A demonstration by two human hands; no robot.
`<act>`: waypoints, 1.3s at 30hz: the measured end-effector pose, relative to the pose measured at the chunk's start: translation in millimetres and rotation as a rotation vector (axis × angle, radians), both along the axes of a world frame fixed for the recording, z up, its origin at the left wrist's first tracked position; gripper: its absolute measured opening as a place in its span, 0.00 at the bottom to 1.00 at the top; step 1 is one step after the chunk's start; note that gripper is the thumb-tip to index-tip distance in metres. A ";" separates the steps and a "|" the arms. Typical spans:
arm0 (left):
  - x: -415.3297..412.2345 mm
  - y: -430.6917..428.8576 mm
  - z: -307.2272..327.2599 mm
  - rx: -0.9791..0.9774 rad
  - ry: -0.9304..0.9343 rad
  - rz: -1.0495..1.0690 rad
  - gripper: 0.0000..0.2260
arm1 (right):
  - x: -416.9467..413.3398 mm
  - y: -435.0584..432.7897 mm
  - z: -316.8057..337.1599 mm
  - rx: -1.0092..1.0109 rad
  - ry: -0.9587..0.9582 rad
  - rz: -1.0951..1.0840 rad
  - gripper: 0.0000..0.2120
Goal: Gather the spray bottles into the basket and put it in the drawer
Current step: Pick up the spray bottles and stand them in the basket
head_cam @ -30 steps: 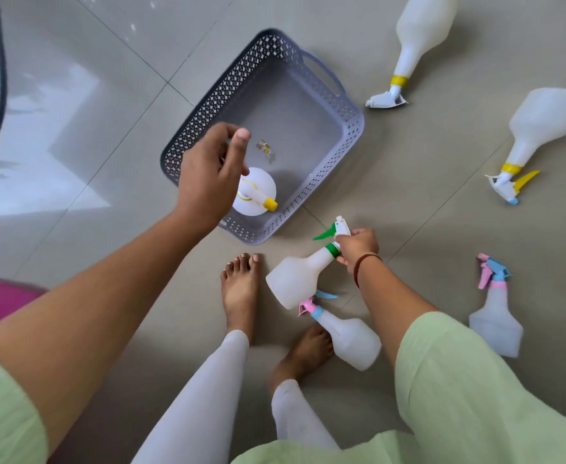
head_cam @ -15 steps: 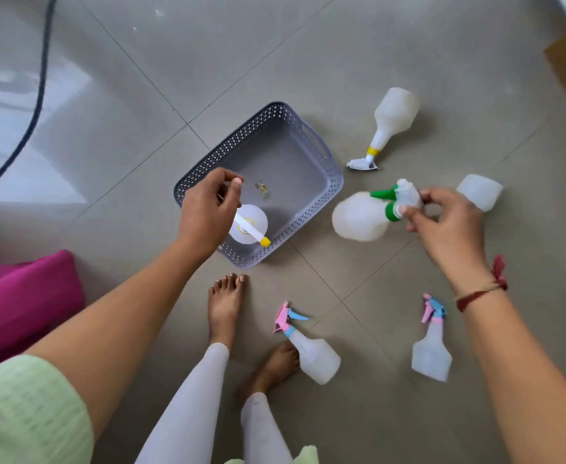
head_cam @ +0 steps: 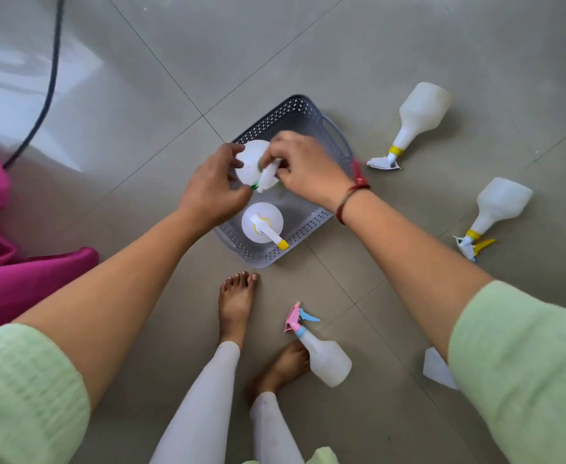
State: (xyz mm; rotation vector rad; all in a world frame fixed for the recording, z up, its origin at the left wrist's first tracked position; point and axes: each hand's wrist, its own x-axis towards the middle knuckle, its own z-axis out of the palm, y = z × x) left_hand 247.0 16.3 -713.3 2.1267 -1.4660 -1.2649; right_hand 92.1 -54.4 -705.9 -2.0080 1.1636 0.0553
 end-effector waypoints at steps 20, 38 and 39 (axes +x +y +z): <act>29.8 8.1 -57.1 0.330 -0.153 0.279 0.22 | 62.8 16.8 -50.4 0.267 -0.282 -0.269 0.25; -62.0 29.8 46.0 -0.390 -0.237 0.260 0.20 | -140.7 143.3 -77.6 0.327 -0.088 -1.350 0.09; -79.7 37.9 48.4 -0.415 -0.193 0.218 0.19 | -144.9 156.2 -78.5 0.395 -0.068 -1.345 0.09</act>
